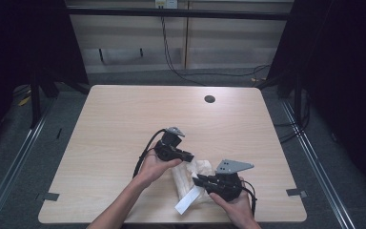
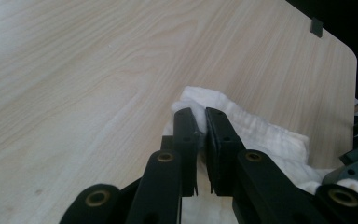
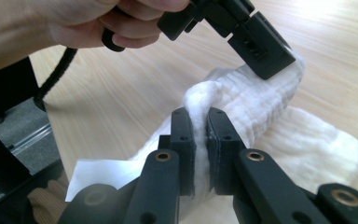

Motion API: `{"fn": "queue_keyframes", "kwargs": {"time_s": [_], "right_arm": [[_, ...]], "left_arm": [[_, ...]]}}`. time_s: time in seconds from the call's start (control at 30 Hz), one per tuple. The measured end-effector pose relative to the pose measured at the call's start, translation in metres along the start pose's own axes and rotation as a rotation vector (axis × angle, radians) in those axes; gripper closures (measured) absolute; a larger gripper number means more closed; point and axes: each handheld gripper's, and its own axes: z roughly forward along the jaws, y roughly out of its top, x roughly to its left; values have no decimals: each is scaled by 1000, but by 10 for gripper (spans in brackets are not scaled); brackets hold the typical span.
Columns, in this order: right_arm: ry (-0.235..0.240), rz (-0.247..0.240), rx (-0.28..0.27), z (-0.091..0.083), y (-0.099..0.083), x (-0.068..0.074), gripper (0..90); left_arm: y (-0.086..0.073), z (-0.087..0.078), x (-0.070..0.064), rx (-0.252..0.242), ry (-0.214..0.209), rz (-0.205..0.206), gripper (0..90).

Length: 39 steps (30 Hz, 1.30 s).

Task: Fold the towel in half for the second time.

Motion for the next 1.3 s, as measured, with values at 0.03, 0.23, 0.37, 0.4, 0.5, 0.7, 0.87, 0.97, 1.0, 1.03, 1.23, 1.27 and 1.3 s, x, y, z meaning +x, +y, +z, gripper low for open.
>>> {"fn": "queue_keyframes", "kwargs": {"time_s": [0.03, 0.23, 0.37, 0.4, 0.5, 0.7, 0.87, 0.97, 1.0, 1.03, 1.23, 1.27, 1.3], "right_arm": [[-5, 0, 4, 0, -2, 0, 832], [-29, 19, 10, -5, -11, -6, 824], [-46, 12, 41, -3, -16, -11, 819], [-51, 11, 47, -2, -17, -13, 818], [-55, 17, 67, -1, -20, -16, 809], [-78, 10, 106, -1, -25, -17, 713], [-98, 30, 133, -4, -27, -19, 569], [-106, 27, 129, -9, -26, -21, 509], [-108, 30, 124, -12, -26, -22, 497], [-106, 39, 119, -14, -27, -23, 479], [-113, 78, 67, -23, -26, -31, 401], [-109, 82, 58, -24, -26, -34, 401], [-119, 83, 52, -25, -26, -36, 399]], "left_arm": [[1, 3, -1, 5, 0, 0, 838], [2, 20, -1, 22, -8, -16, 837], [0, 29, 3, 34, -3, -34, 836], [-1, 32, 5, 46, 7, -31, 835], [-3, 37, 6, 38, -7, -55, 824], [-2, 42, 6, 21, -20, -71, 780], [2, 43, 4, 17, -29, -71, 744], [4, 42, 3, 0, -33, -77, 718], [4, 42, 3, -12, -41, -79, 705], [5, 42, 2, -18, -42, -80, 690], [11, 42, 2, -44, -36, -78, 605], [12, 43, 3, -58, -47, -77, 584], [12, 43, 3, -68, -49, -85, 563]]}}
